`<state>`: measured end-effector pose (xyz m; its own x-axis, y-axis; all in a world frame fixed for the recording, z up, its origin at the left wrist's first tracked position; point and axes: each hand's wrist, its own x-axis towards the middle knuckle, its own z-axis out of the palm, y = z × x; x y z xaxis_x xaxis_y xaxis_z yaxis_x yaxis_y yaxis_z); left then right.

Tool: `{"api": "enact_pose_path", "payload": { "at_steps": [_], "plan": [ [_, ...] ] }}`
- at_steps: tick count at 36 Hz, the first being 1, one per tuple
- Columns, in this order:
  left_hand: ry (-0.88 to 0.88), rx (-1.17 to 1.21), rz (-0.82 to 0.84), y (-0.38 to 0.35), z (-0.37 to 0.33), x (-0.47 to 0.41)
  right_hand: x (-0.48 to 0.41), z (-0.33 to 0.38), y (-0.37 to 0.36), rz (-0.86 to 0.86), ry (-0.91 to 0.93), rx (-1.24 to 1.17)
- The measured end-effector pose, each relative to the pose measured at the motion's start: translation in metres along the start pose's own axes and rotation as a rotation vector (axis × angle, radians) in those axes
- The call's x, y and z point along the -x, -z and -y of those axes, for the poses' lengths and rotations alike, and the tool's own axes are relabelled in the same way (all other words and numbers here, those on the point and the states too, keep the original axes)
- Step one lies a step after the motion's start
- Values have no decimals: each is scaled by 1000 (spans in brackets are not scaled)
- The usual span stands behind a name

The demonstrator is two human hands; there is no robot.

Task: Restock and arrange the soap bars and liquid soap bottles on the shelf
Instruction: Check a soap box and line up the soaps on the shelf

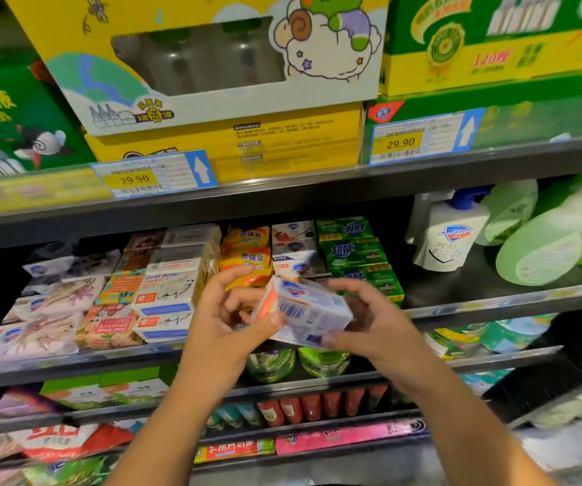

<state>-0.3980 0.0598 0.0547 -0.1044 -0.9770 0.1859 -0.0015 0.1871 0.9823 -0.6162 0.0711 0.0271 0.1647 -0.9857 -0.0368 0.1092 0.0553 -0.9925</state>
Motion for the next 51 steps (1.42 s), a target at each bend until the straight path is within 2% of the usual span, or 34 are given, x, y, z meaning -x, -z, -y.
{"api": "enact_pose_path", "payload": {
  "at_steps": [3, 6, 11, 15, 18, 23, 28, 30, 34, 38, 44, 46, 49, 51],
  "plan": [
    [75, -47, 76, 2, 9, 4, 3, 16, 13, -84, 72, -97],
    [139, -140, 174, -9, 18, 11, 1, 29, 9, -63, 127, -102],
    [210, -264, 281, -20, 27, 18, 1, 26, -13, 62, 110, 181],
    [219, -276, 234, -5, 27, 11, -4, 19, -6, 17, 119, 199],
    [237, -99, 152, 7, 19, 5, -10, 20, 3, -65, 133, 120],
    [342, 100, 58, 8, 1, -2, -12, 19, -1, -57, -26, 46],
    [723, 128, 90, 8, -3, -3, -11, 10, -13, -33, -302, 191],
    [810, 101, 89, 12, 2, -3, -11, 9, -16, 5, -362, 205],
    [701, 149, 101, 22, 6, -5, -15, 10, -15, 5, -367, 222],
    [455, 119, 121, 34, 0, -10, -23, 19, -17, -33, -337, 109],
    [146, -43, 156, 54, -11, -14, -40, 31, -36, 49, -421, -70],
    [101, -84, 170, 63, -12, -14, -46, 35, -48, 29, -394, -119],
    [124, -106, 182, 79, -12, -14, -54, 40, -65, 0, -348, -202],
    [129, -254, 238, 93, -14, -14, -58, 42, -75, 33, -307, -225]
  ]
}}
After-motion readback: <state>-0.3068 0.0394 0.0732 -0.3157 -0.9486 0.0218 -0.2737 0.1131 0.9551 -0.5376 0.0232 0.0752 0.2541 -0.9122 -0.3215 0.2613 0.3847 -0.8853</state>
